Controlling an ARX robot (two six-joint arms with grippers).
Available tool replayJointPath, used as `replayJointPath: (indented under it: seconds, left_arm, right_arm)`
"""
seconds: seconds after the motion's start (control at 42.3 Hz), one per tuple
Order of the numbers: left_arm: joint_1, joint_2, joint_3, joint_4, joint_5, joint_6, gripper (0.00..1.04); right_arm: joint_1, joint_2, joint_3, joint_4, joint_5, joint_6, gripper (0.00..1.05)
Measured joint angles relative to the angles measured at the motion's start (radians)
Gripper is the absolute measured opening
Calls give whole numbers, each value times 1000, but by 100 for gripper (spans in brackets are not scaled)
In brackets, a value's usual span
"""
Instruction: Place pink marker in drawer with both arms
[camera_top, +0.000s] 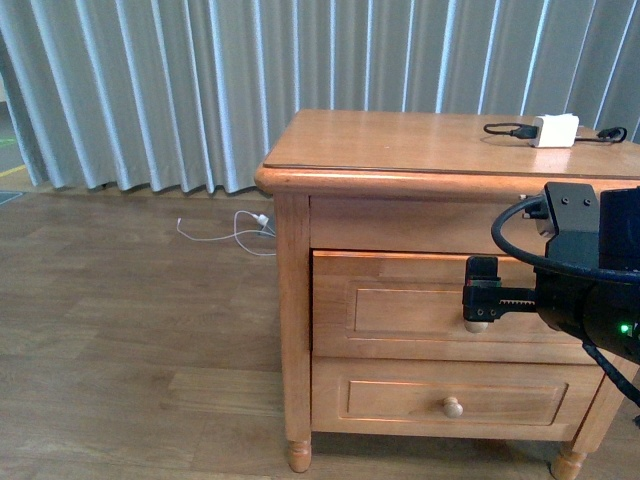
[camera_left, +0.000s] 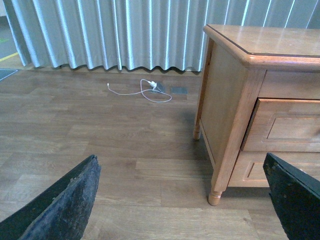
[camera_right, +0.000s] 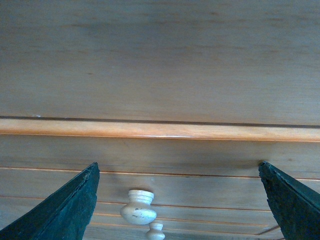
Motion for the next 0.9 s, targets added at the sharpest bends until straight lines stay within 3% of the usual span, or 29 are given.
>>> replayJointPath:
  seconds: [0.307, 0.827, 0.898]
  left_arm:
    - [0, 0, 0, 0, 0, 0, 99]
    - [0, 0, 0, 0, 0, 0, 99]
    - [0, 0, 0, 0, 0, 0, 99]
  right_arm:
    - [-16, -282, -175, -250, -93, -64, 96]
    - [-159, -1327, -597, -817, -205, -51, 96]
    - [-178, -1430, -642, -822, -197, -39, 96]
